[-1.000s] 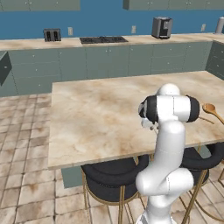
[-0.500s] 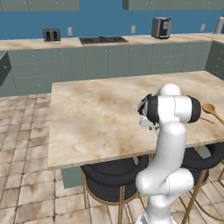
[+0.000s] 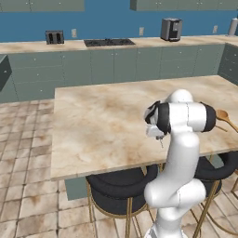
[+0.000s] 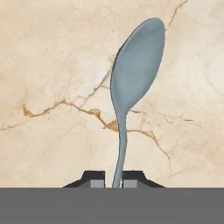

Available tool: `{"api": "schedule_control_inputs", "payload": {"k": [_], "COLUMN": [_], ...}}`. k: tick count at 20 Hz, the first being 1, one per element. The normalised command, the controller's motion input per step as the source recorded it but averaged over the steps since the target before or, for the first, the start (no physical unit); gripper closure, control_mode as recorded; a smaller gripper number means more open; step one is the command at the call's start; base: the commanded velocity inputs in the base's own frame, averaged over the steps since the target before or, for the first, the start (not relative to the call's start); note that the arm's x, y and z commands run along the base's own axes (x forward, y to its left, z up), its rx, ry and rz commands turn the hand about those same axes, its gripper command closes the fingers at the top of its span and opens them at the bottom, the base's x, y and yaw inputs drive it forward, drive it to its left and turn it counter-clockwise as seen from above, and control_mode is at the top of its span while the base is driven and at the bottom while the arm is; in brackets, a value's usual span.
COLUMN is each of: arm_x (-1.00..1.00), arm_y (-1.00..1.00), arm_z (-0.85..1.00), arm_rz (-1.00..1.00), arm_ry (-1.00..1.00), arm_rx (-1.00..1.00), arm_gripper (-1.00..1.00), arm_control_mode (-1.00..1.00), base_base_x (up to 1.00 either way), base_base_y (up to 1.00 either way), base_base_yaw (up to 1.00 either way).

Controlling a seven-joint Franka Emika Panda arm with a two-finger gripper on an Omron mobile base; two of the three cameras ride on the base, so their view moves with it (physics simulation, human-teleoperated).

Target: Pick up the metallic utensils from the counter and place them in the open drawer. Make sure not to pick up any wooden utensils.

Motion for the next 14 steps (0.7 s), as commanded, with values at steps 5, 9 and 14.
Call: {"api": "schedule_control_inputs", "payload": {"k": [5, 9, 14], "arm_x": [-0.26, -0.49, -0.59], "arm_y": [0.00, 0.00, 0.00], "arm_z": [0.67, 0.88, 0.97], "arm_rz": [0.04, 0.05, 0.08], "arm_ry": [-0.14, -0.21, -0.19], "arm_rx": [0.00, 0.00, 0.02], "arm_gripper": [1.00, 1.00, 1.00], "arm_control_mode": [-1.00, -1.00, -1.00], "base_base_x": [0.00, 0.00, 0.00], "base_base_y": [0.00, 0.00, 0.00], "base_base_yaw": [0.00, 0.00, 0.00]}}
